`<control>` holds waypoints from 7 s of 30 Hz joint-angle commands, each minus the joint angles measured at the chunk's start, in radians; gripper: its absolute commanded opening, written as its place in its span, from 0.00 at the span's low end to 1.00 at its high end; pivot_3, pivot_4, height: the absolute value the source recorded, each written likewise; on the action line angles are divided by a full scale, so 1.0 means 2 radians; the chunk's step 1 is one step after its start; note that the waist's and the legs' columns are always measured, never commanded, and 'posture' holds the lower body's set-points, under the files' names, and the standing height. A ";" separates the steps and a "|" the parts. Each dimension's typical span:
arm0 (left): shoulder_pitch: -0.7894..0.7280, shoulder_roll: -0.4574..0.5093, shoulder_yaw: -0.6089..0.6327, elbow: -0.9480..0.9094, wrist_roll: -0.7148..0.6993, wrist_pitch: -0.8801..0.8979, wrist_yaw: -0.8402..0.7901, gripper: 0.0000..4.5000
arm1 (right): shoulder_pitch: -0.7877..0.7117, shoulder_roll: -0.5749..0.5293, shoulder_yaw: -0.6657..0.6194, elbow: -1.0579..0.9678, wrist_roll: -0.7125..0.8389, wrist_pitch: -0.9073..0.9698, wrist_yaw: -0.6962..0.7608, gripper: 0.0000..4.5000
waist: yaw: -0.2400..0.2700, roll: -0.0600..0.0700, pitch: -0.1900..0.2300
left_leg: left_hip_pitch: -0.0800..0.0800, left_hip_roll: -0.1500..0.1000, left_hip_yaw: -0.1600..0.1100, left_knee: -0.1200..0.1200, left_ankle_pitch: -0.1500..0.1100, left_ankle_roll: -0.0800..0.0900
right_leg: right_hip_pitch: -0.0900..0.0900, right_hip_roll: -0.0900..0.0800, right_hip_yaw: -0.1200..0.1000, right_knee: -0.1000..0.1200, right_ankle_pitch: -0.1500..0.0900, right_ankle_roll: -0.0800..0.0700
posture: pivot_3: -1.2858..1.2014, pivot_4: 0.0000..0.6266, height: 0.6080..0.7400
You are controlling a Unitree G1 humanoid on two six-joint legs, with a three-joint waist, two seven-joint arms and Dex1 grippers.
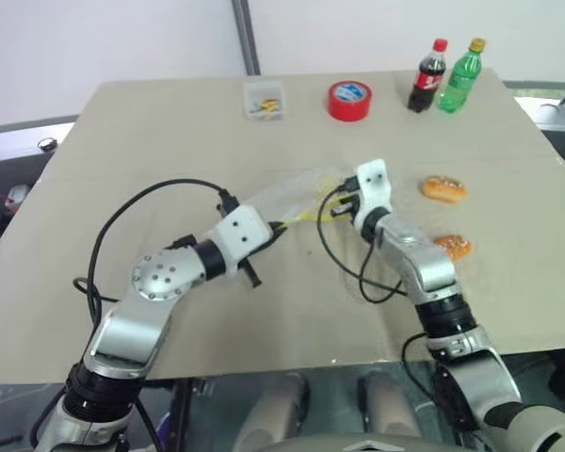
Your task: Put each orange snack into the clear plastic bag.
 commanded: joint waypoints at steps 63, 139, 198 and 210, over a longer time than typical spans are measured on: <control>-0.116 -0.052 -0.012 0.182 0.037 -0.075 0.009 0.00 | 0.083 0.135 -0.231 -0.430 -0.215 0.600 -0.029 0.98 | 0.010 0.000 0.000 | -0.001 0.000 -0.001 0.001 0.000 -0.001 | 0.000 -0.001 -0.001 0.000 0.000 0.000 | 0.52 0.24 0.77; -0.013 -0.043 0.040 0.082 -0.055 -0.069 0.002 0.00 | 0.010 -0.032 -0.042 -0.124 0.057 0.114 0.136 0.87 | 0.015 0.000 0.000 | -0.001 0.000 -0.002 0.001 0.000 0.000 | 0.001 0.000 -0.002 0.000 0.000 0.000 | 0.52 0.24 0.77; 0.039 -0.023 0.046 0.021 -0.058 -0.073 -0.006 0.00 | 0.036 -0.036 -0.015 -0.176 0.105 0.230 0.093 0.22 | 0.016 0.000 0.000 | -0.007 0.001 -0.001 0.003 0.000 -0.001 | -0.005 0.000 -0.002 0.000 0.001 -0.001 | 0.52 0.24 0.77; 0.059 -0.021 0.031 0.013 -0.040 -0.074 -0.002 0.00 | -0.024 0.063 0.010 -0.040 0.093 0.150 0.107 0.36 | 0.003 0.000 0.000 | -0.006 0.001 -0.001 0.003 0.000 -0.001 | -0.005 0.001 -0.002 0.001 0.001 -0.001 | 0.52 0.24 0.77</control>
